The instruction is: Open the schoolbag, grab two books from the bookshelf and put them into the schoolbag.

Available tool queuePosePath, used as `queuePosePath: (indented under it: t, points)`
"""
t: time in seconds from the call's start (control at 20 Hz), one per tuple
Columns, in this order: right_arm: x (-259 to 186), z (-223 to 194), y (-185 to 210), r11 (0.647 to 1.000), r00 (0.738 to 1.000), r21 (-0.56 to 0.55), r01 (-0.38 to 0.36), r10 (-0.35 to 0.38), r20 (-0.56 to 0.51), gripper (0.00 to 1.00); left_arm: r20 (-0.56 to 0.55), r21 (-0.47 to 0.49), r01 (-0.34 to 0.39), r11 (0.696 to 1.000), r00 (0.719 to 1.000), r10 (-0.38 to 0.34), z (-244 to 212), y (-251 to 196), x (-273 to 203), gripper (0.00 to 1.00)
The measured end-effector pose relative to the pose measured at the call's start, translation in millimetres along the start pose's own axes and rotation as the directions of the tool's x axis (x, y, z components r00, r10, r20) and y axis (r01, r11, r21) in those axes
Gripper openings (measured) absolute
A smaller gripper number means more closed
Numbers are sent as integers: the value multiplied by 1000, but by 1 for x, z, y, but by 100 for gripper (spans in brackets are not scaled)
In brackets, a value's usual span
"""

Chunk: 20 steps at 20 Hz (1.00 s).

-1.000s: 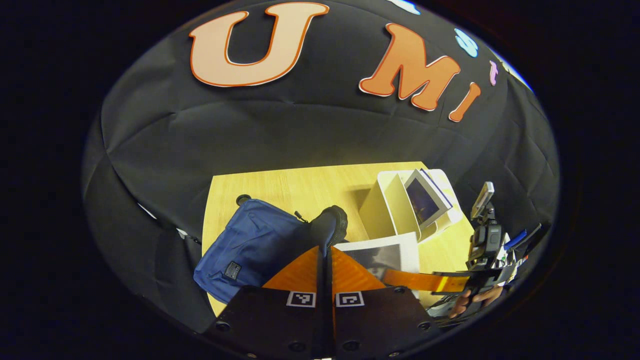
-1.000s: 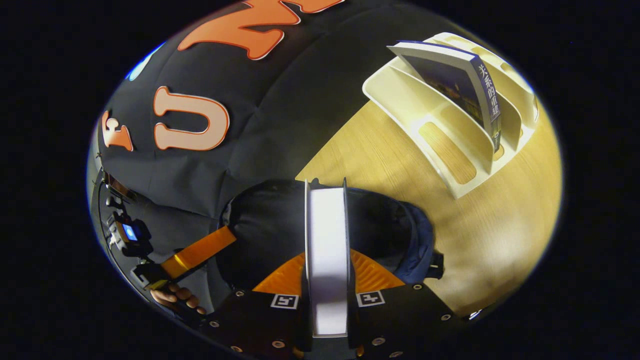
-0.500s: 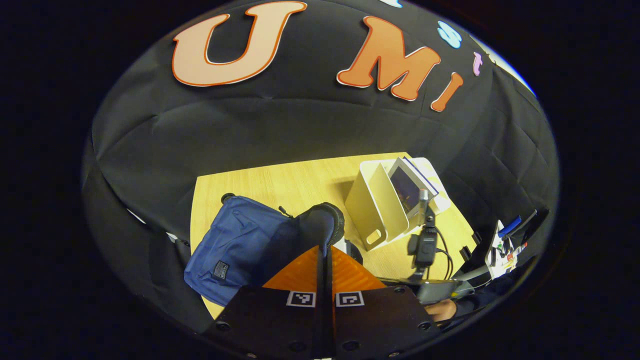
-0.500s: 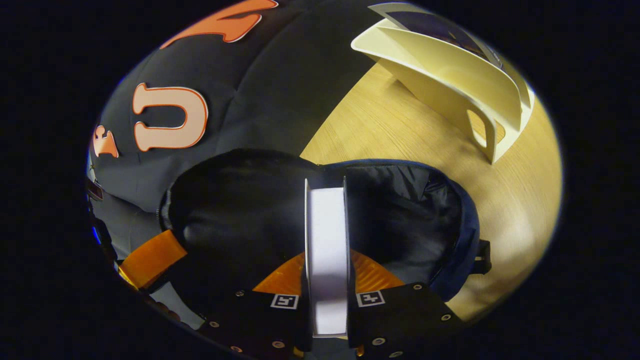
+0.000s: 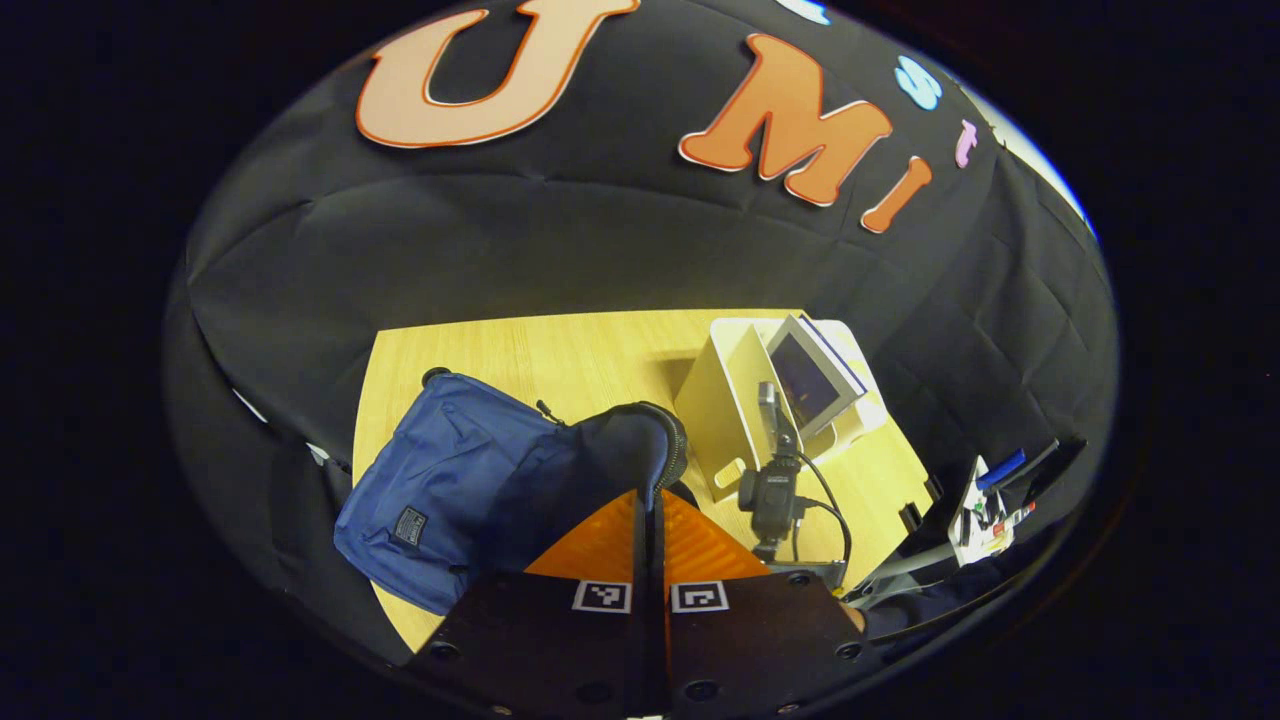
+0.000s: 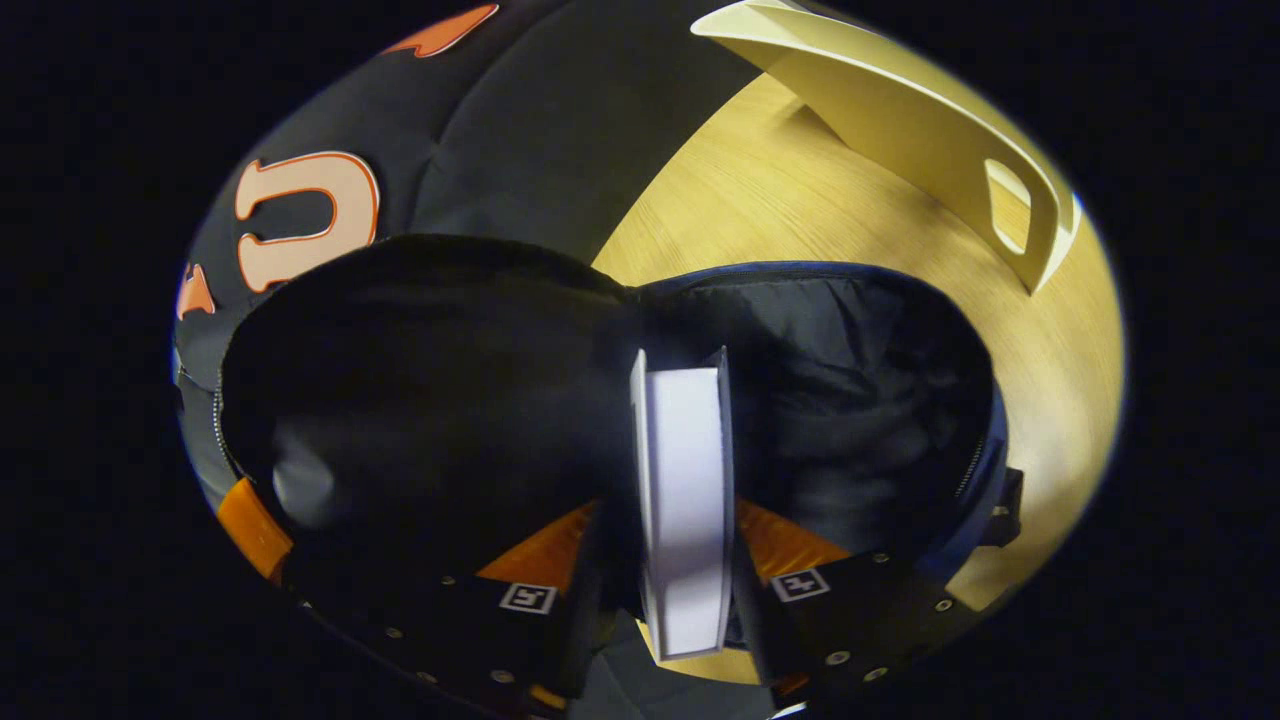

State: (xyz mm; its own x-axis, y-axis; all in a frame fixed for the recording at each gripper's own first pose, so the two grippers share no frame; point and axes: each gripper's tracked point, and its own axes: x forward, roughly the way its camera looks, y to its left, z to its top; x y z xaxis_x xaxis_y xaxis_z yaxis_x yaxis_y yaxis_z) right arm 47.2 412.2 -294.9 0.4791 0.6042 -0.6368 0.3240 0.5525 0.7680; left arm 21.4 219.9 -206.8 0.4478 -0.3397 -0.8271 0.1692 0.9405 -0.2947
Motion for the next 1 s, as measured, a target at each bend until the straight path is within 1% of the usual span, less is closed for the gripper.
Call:
queuePosePath:
  t: [0.05, 0.1, 0.15, 0.2, 0.25, 0.3, 0.4, 0.55, 0.65, 0.75, 0.8, 0.85, 1.0]
  points:
    - [-10, 6, -4, 999, 1000, -23, 24, -24, 10, 60, 9, -3, -8, 1000, 1000, 8, 2, 3, 0, 1]
    - [-20, 13, -9, 998, 999, -51, 49, -48, 13, 78, 10, -11, -9, 1000, 1000, 9, 2, 3, 0, 1]
    - [-32, 18, -7, 996, 998, -75, 55, -53, 28, 95, 13, -12, -8, 1000, 1000, 9, 3, 2, 0, 0]
    - [-40, 24, -8, 991, 996, -109, 78, -74, 40, 80, 14, -9, -12, 1000, 1000, 12, 2, 3, 0, 1]
    - [-52, 30, -11, 984, 994, -149, 96, -88, 57, 100, 14, -10, -11, 1000, 1000, 11, 1, 2, 2, 0]
    - [-63, 34, -14, 972, 990, -195, 129, -116, 76, 97, 7, -8, -14, 1000, 1000, 14, -2, 3, 2, 1]
    - [-89, 53, -18, 944, 982, -279, 177, -149, 120, 97, 12, -15, -8, 1000, 1000, 8, -4, -1, 2, 1]
    - [-138, 84, -21, 871, 963, -419, 256, -192, 189, 97, 20, -17, -8, 1000, 1000, 9, -6, -3, 5, 1]
    - [-174, 104, -18, 823, 955, -489, 288, -212, 207, 97, 19, -10, -13, 1000, 1000, 13, -7, -3, 4, 1]
    - [-205, 128, -16, 789, 944, -523, 322, -226, 239, 97, 18, 17, -29, 999, 999, 29, -6, 0, 1, 0]
    - [-219, 143, -20, 777, 937, -529, 340, -236, 256, 97, 15, 36, -42, 998, 999, 42, -5, 3, -2, 0]
    - [-231, 158, -23, 773, 930, -525, 357, -244, 274, 97, 17, 57, -54, 997, 998, 53, -2, 4, -4, 0]
    - [-256, 210, -44, 737, 892, -508, 445, -313, 328, 97, 15, 96, -69, 993, 998, 68, 3, 7, -10, 0]
